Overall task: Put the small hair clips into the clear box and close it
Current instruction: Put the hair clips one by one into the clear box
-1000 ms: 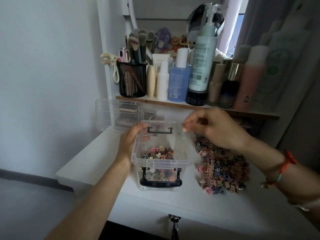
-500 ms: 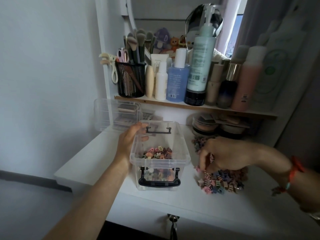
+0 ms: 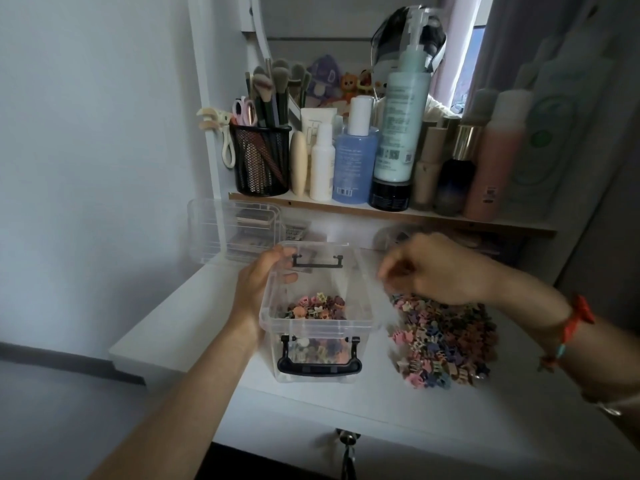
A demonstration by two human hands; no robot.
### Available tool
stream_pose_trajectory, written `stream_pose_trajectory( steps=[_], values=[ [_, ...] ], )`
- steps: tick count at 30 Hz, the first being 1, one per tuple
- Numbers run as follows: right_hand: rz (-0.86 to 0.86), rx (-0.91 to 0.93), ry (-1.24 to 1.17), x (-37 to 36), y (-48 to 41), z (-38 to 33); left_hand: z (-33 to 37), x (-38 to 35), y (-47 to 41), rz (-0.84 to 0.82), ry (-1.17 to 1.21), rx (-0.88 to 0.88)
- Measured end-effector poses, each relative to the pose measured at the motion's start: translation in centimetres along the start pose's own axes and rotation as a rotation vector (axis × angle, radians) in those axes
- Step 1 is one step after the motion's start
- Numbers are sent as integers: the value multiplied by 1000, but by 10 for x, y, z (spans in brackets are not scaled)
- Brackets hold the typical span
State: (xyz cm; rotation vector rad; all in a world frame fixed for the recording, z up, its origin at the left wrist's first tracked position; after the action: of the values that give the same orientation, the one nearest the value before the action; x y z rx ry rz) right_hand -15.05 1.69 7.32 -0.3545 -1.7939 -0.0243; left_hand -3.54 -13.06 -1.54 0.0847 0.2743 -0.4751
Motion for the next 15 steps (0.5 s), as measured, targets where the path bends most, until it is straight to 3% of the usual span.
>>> stream_pose_trajectory(
  steps=[2,5,8,12,15],
  values=[
    [-226,-17,57,-29,10,9,-1,0,-1,-5,-4,6],
    [-303,-3,136,-49,16,14,-1,0,1,-5,-26,4],
    [-158,3,69,-35,6,13,-1,0,1,5,-28,-10],
    [235,-15,-291,14,-6,-7,-1,0,2,5,-33,-24],
    [228,17,-343,18,-9,-23,1,-1,4,12,-28,-27]
  ],
)
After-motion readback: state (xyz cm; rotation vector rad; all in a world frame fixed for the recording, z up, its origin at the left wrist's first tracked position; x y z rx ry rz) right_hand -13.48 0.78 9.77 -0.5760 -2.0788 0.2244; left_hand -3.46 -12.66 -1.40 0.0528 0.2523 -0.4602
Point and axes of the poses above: each hand's wrist, its own y-axis away from the middle knuckle, its own x-axis out of the back of the hand, z = x × y, the point moved 7 cm from there along -y, towards the middle knuckle, and after that the axes turned 5 degrees about z, right-handed, at the moved point
